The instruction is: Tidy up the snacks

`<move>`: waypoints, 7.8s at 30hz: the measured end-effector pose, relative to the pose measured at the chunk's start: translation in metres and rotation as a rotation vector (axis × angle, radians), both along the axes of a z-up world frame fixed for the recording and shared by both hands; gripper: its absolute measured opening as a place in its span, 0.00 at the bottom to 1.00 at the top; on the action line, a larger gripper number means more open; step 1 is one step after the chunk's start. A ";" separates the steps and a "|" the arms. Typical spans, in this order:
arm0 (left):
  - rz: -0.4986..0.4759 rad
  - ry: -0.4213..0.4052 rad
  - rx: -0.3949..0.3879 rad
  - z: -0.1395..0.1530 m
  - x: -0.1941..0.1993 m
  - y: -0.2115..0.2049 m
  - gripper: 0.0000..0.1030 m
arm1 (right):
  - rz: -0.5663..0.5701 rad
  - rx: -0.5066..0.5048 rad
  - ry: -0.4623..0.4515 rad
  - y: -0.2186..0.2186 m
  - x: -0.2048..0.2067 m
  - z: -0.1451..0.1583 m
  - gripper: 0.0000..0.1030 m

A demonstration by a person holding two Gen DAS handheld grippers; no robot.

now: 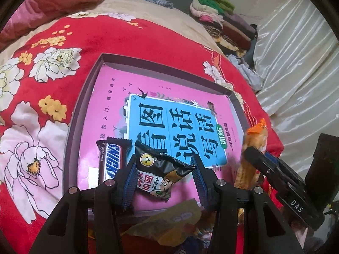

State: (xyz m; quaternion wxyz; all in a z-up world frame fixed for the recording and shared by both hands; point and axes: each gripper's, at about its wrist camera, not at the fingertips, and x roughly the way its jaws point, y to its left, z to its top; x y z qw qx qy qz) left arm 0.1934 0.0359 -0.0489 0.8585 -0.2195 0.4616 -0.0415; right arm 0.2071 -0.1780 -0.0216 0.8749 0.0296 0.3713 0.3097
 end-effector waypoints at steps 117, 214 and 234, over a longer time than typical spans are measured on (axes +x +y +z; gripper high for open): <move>-0.005 -0.089 0.002 0.047 -0.048 0.007 0.76 | -0.024 0.075 -0.024 -0.023 -0.006 0.023 0.66; -0.177 0.058 0.131 0.006 -0.103 -0.023 0.78 | 0.198 -0.056 0.019 0.017 -0.086 0.002 0.72; -0.199 0.058 0.101 -0.002 -0.104 -0.026 0.75 | 0.205 -0.126 0.066 0.034 -0.075 -0.026 0.44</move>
